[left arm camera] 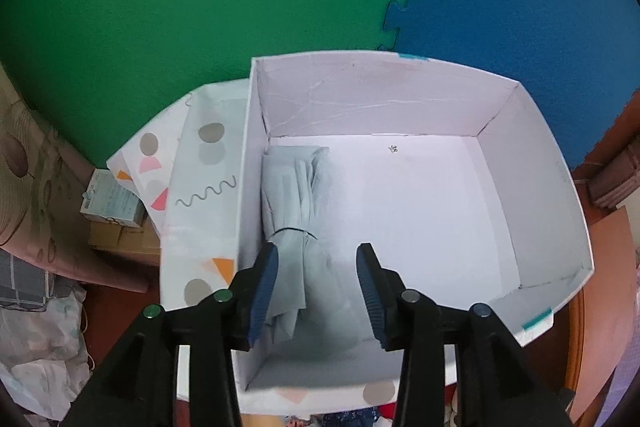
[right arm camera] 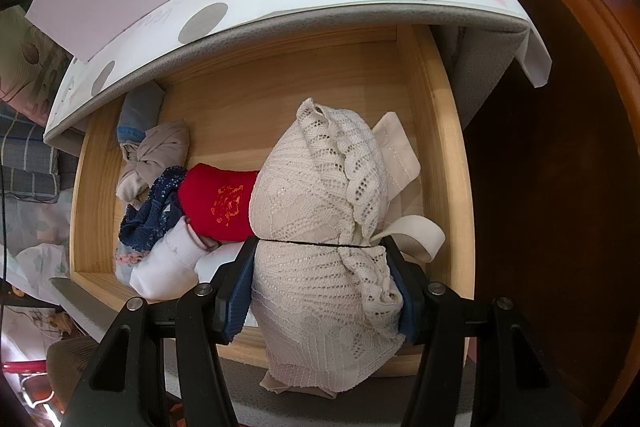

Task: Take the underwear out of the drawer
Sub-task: 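Lower the light blue garment into the white box and open the left gripper, then carry the bra into the white box and release it while the left gripper returns to the drawer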

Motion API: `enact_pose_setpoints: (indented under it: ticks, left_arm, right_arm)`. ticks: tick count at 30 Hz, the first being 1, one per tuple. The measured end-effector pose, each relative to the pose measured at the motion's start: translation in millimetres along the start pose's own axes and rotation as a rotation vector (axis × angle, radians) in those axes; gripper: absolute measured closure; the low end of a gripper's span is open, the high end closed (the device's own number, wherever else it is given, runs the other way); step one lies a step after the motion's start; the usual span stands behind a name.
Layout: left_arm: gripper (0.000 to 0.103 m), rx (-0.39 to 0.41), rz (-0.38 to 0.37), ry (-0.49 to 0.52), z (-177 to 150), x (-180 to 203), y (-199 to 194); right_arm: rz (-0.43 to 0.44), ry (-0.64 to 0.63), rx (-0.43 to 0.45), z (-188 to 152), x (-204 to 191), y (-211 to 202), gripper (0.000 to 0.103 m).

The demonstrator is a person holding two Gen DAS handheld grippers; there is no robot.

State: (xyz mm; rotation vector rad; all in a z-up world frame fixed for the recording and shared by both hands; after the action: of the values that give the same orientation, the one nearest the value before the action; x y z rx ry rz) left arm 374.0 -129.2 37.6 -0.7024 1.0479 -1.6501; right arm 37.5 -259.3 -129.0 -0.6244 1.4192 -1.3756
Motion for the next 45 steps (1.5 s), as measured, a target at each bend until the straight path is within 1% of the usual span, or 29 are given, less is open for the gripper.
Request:
enact_pose_setpoints:
  ticks: [3, 7, 9, 10, 11, 13, 15, 18, 19, 22, 27, 31, 35, 36, 39, 41, 45]
  left_arm:
    - [0.062, 0.036, 0.011, 0.017, -6.0, -4.9, -19.9]
    - [0.061, 0.075, 0.007, -0.018, -24.7, -21.1, -52.4]
    - [0.059, 0.116, 0.031, -0.042, -40.9, -34.9, -72.3]
    - [0.053, 0.13, 0.037, -0.05, -48.9, -40.5, -79.1]
    - [0.049, 0.138, 0.041, -0.057, -56.3, -45.4, -84.0]
    - [0.048, 0.162, 0.053, -0.073, -78.3, -55.3, -94.2]
    - [0.048, 0.164, 0.069, -0.085, -105.6, -63.7, -97.4]
    - [0.048, 0.16, 0.092, -0.092, -139.6, -69.7, -92.6]
    - [0.048, 0.155, 0.103, -0.101, -155.8, -70.9, -89.3]
    - [0.048, 0.129, 0.132, -0.108, -190.7, -70.9, -74.4]
    - [0.048, 0.092, 0.18, -0.093, -238.7, -60.1, -44.6]
    - [0.048, 0.051, 0.208, -0.075, -267.0, -50.8, -21.5]
    - [0.048, 0.065, 0.271, -0.049, -280.6, -50.1, -11.9]
    - [0.048, 0.061, 0.275, -0.05, -281.8, -51.0, -10.3]
    - [0.048, 0.041, 0.238, -0.092, -283.5, -54.4, -5.9]
    - [0.048, 0.031, 0.233, -0.115, -286.6, -57.4, -3.4]
    - [0.048, 0.027, 0.217, -0.149, -288.7, -63.0, -1.2]
  right_arm:
    - [-0.006, -0.005, 0.005, -0.4, -1.3, -0.8, 0.048]
    - [-0.011, -0.005, 0.011, -0.4, -4.1, -0.9, 0.048]
    - [-0.007, -0.002, 0.023, 0.0, -5.0, -2.9, 0.048]
    - [-0.003, -0.002, 0.028, 0.3, -5.5, -4.0, 0.048]
    - [-0.004, -0.001, 0.031, 0.7, -5.3, -5.2, 0.048]
    - [-0.005, 0.003, 0.042, 2.5, -5.4, -8.3, 0.048]
    - [-0.01, -0.005, 0.048, 5.9, -7.7, -12.2, 0.048]
    - [-0.02, -0.023, 0.071, 13.8, -12.6, -25.9, 0.049]
    - [-0.02, -0.027, 0.082, 16.6, -14.5, -31.5, 0.049]
    - [-0.013, -0.037, 0.106, 24.5, -20.8, -51.5, 0.049]
    - [-0.016, -0.08, 0.137, 32.6, -31.5, -90.1, 0.049]
    - [-0.025, -0.119, 0.171, 42.9, -44.8, -125.8, 0.049]
    - [-0.03, -0.154, 0.236, 66.6, -57.6, -164.5, 0.049]
    - [-0.032, -0.161, 0.254, 73.9, -62.1, -171.8, 0.049]
    - [-0.028, -0.169, 0.309, 102.8, -73.9, -193.6, 0.049]
    - [-0.03, -0.175, 0.341, 124.6, -81.2, -204.1, 0.049]
    - [-0.067, -0.199, 0.386, 173.3, -94.5, -211.1, 0.049]
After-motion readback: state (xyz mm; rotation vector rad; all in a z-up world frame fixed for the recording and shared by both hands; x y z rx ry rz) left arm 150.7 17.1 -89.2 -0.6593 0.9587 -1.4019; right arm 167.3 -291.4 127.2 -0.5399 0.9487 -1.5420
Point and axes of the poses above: each gripper's, at about its wrist camera, not at the fingertips, and y roughly the way its jaws point, x to its right, z to its top, the point moved 8 cm from there along y, roughly the way its jaws point, and after that the axes turned 5 degrees about z, right-handed, at the moved point
